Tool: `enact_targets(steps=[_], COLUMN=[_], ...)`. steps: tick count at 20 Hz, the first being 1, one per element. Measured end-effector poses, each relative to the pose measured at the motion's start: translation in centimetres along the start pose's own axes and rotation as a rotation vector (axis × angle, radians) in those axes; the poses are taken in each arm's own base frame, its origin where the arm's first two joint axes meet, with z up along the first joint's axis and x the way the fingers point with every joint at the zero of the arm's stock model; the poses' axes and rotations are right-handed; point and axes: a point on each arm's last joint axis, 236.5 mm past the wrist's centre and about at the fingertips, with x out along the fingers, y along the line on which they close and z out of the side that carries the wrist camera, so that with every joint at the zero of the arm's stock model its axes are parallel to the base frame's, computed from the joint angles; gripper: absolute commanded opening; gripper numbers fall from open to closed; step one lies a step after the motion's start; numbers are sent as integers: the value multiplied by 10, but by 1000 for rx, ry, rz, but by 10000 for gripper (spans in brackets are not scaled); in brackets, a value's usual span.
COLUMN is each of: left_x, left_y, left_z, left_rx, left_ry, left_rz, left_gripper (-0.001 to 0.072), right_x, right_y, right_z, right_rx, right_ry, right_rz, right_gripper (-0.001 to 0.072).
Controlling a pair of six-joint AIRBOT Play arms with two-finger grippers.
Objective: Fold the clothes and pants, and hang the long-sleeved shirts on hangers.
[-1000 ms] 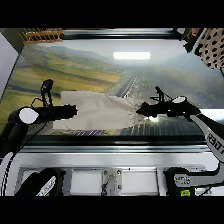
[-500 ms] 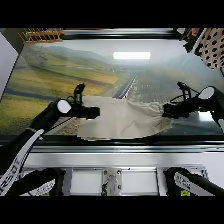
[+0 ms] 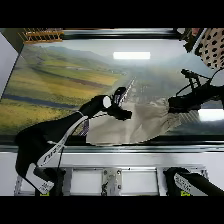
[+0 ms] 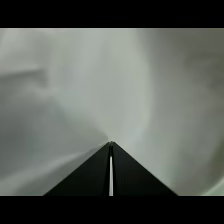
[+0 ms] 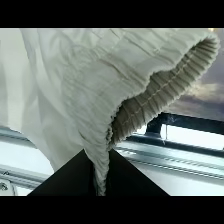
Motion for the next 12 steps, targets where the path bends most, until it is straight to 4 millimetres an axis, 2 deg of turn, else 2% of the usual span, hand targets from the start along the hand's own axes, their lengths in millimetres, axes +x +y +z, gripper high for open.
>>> enact_targets(steps=[4, 7, 10, 12], left_x=[29, 40, 38, 27], left_y=[-21, -28, -27, -26], left_z=[-8, -13, -10, 2], left_rx=[49, 62, 61, 55], left_ry=[72, 96, 93, 62], left_rz=[-17, -21, -23, -27], left_gripper=[4, 4, 4, 4], right_x=[-4, -3, 0, 2], right_y=[24, 36, 47, 56], right_z=[-1, -4, -8, -11], right_rx=[-53, -89, -129, -153], right_ry=[7, 17, 27, 37], right_rz=[-3, -18, -30, -32], right_gripper=[17, 17, 17, 17])
